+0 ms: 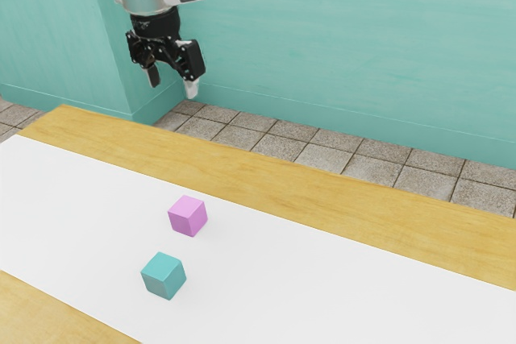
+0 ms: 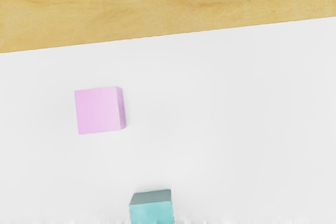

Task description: Pick up the blue block with one arm, and put the blue block on the pink block with one arm

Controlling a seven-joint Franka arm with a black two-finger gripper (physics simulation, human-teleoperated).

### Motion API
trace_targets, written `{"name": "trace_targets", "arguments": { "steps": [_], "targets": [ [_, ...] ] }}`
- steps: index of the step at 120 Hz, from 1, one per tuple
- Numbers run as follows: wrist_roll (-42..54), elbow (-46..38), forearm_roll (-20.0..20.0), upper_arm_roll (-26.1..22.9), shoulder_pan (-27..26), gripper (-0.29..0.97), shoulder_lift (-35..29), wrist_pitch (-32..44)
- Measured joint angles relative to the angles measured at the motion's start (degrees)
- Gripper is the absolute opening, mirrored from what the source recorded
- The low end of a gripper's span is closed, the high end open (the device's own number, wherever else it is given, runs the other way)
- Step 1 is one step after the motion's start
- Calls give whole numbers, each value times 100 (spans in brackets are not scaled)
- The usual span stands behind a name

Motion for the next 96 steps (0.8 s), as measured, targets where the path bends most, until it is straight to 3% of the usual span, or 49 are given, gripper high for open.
{"name": "trace_targets", "arguments": {
  "steps": [34, 61, 96],
  "targets": [
    [95, -2376, 8, -42, 396, 68, -640, 1351],
    [150, -3324, 13, -155, 404, 68, -630, 2537],
    [194, -3899, 4, -151, 348, 68, -237, 3561]
  ]
}}
